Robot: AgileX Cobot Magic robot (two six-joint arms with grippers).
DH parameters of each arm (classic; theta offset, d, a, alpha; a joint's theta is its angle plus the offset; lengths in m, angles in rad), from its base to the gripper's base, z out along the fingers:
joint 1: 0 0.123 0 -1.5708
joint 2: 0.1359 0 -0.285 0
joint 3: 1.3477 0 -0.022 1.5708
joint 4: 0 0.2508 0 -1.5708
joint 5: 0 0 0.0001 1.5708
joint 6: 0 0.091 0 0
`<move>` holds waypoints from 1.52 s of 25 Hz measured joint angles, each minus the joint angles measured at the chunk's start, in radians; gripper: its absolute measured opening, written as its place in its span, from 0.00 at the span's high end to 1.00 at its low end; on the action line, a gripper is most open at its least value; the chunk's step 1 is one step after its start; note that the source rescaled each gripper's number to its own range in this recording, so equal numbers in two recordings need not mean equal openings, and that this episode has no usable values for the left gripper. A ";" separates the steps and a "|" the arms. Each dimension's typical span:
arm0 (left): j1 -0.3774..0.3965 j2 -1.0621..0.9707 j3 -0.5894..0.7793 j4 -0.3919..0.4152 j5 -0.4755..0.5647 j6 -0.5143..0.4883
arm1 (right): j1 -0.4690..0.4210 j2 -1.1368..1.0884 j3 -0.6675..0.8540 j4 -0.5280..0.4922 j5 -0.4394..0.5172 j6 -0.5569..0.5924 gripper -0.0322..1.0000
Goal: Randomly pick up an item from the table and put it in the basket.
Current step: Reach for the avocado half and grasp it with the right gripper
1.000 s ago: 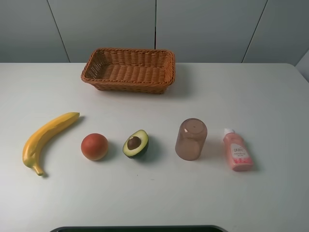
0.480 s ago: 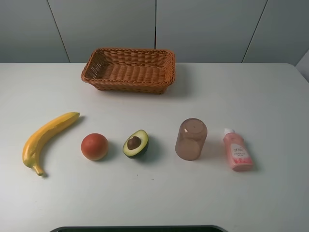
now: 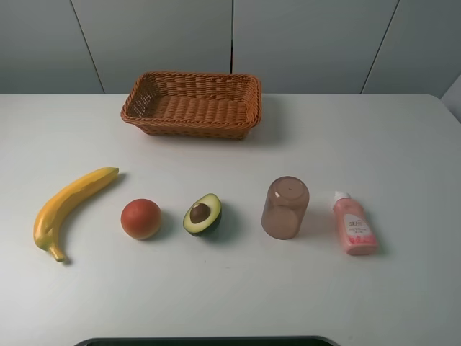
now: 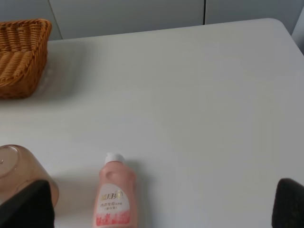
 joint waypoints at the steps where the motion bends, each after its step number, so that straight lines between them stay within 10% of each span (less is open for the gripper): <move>1: 0.000 0.000 0.000 0.000 0.000 -0.005 | 0.000 0.000 0.000 0.000 0.000 0.000 0.04; 13: 0.000 0.000 0.000 0.000 0.000 -0.005 | 0.000 0.002 -0.023 -0.054 -0.002 -0.026 0.04; 21: 0.000 0.000 0.000 0.000 0.000 -0.005 | 0.000 0.340 -0.324 -0.038 -0.011 -0.202 0.04; 38: 0.000 0.000 0.000 0.000 0.000 -0.005 | 0.099 1.159 -0.630 0.314 -0.074 -0.602 0.04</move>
